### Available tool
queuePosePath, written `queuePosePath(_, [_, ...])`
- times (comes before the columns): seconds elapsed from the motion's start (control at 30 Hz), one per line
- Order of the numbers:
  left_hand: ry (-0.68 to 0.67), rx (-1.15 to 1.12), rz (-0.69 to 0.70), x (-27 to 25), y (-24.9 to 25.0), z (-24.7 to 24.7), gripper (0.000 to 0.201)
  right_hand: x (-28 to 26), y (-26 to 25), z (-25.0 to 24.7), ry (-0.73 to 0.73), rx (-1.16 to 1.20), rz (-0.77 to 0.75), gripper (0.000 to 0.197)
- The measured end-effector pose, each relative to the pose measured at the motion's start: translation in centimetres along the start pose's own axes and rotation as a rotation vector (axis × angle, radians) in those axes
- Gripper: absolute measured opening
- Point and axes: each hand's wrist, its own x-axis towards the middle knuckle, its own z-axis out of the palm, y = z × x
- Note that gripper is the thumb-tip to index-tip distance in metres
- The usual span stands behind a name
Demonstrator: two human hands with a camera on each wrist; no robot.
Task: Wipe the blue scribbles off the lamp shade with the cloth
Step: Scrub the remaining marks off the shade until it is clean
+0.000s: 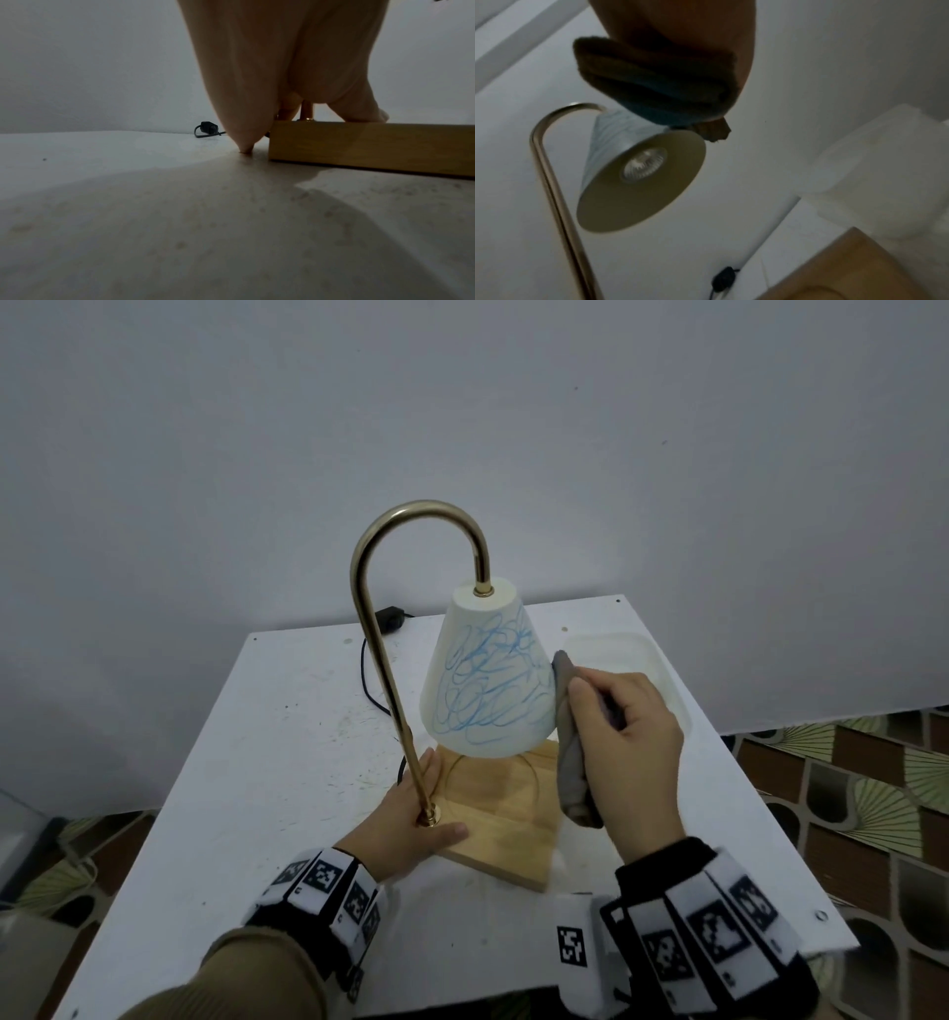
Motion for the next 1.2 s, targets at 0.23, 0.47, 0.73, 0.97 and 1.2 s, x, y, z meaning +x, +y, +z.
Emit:
queuePosePath(0.23, [0.015,0.021,0.003,0.3,-0.6,0.1,0.113,-1.7,-2.9,0.9,0.038,0.08,-0.173,0.017])
queuePosePath(0.47, [0.016,0.01,0.03,0.5,-0.9,0.2,0.111,-0.6,0.2,0.0,0.063,0.031,0.054,0.021])
queuePosePath(0.73, [0.035,-0.006,0.036,0.9,-1.6,0.4,0.109,-2.2,-2.2,1.3,0.087,0.052,-0.201,0.013])
queuePosePath(0.97, [0.013,-0.015,0.055,0.7,-1.4,0.2,0.112,-0.7,0.3,0.5,0.083,-0.024,-0.061,0.017])
queuePosePath(1.2, [0.029,0.005,0.056,0.7,-1.4,0.1,0.11,-0.3,-2.8,1.6,0.063,0.084,-0.167,0.009])
